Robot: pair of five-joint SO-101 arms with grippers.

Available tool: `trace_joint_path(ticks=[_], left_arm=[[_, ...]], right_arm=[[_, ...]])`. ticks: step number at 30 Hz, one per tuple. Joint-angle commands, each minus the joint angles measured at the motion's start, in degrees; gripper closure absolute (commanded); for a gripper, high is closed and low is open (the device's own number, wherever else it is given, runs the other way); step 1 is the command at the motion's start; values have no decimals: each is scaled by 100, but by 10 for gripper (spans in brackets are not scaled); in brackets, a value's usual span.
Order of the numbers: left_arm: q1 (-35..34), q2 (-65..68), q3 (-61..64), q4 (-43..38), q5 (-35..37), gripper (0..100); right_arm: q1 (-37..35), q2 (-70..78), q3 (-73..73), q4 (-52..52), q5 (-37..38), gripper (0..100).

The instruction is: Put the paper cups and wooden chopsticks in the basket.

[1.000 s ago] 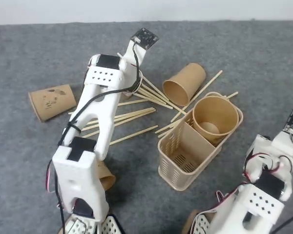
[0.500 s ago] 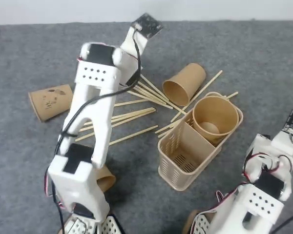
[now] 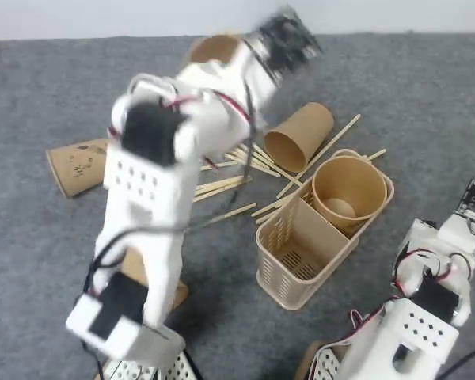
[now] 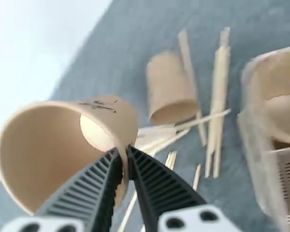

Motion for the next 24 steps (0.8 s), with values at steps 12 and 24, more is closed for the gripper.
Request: trace_joint_path(ticks=[12,24], left_arm=[[2338,-1644,681,141,281,989],[2963,-1556,2018,114,281,989]], right_arm=[[-13,-84,308,-620,-26,805],[-22,-84,308,-664,-26,805]])
